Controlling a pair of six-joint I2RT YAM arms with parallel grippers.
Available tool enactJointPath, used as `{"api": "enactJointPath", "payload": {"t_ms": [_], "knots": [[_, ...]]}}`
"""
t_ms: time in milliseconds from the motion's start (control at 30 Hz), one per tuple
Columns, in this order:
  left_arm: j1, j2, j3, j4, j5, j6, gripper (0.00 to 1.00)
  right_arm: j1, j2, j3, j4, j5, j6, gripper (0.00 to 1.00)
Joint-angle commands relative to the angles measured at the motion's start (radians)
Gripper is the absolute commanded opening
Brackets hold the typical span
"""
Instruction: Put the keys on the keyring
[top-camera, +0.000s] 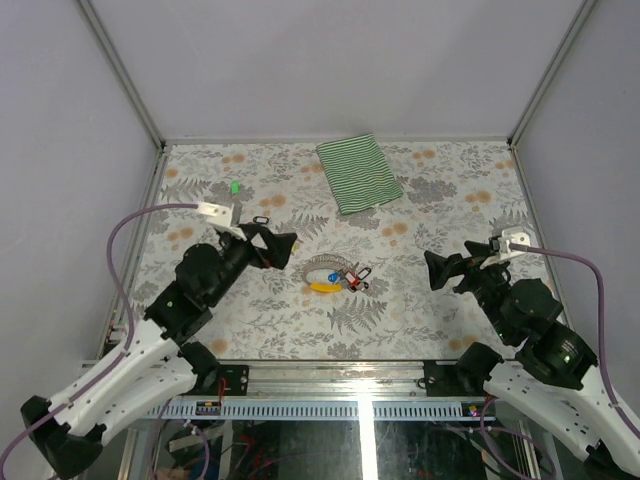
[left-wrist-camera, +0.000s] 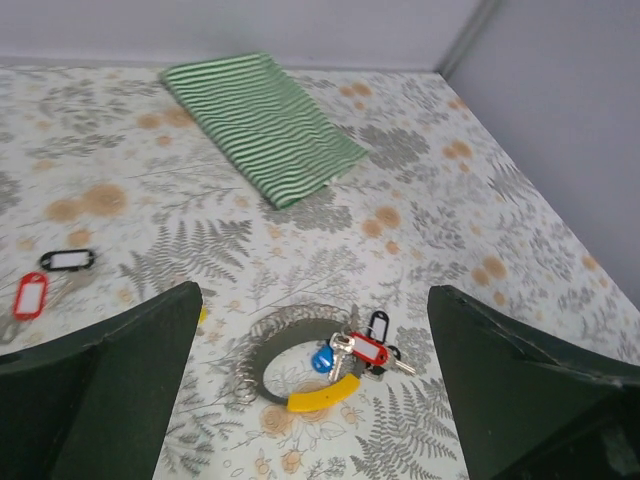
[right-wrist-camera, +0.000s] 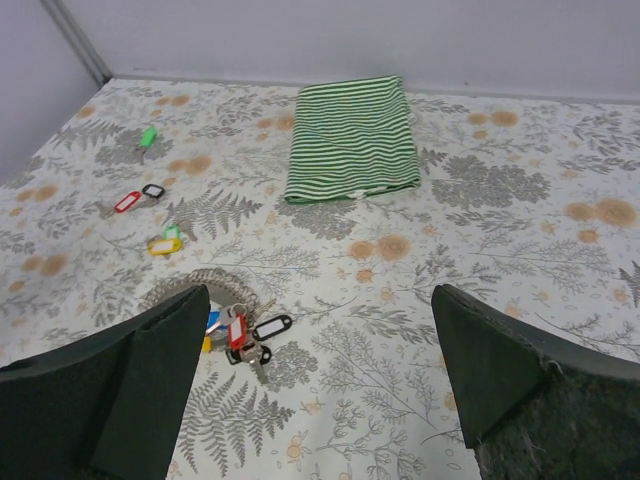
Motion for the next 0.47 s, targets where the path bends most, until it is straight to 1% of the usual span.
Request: {"api": "enactJointPath", "payload": {"t_ms": [0,100,200,433], "knots": [[0.004,-0.126,-0.066,-0.090,-0.223,-0.084,1.00,0.002,-0.027,-0.034,0.062,0.103,-0.014,0.99],[0.004,-0.182,-0.091,-0.147,-0.268,-0.109,1.00,0.001,-0.031,-0.053,0.067,0.103,-0.007,0.99],[0.004,-0.212,-0.109,-0.162,-0.285,-0.120,1.00,0.002,-0.025,-0.062,0.071,0.103,-0.006,0.99],[0.003,-0.207,-0.117,-0.165,-0.298,-0.116,1.00,0.003,-0.007,-0.061,0.074,0.102,-0.013,0.99]]}}
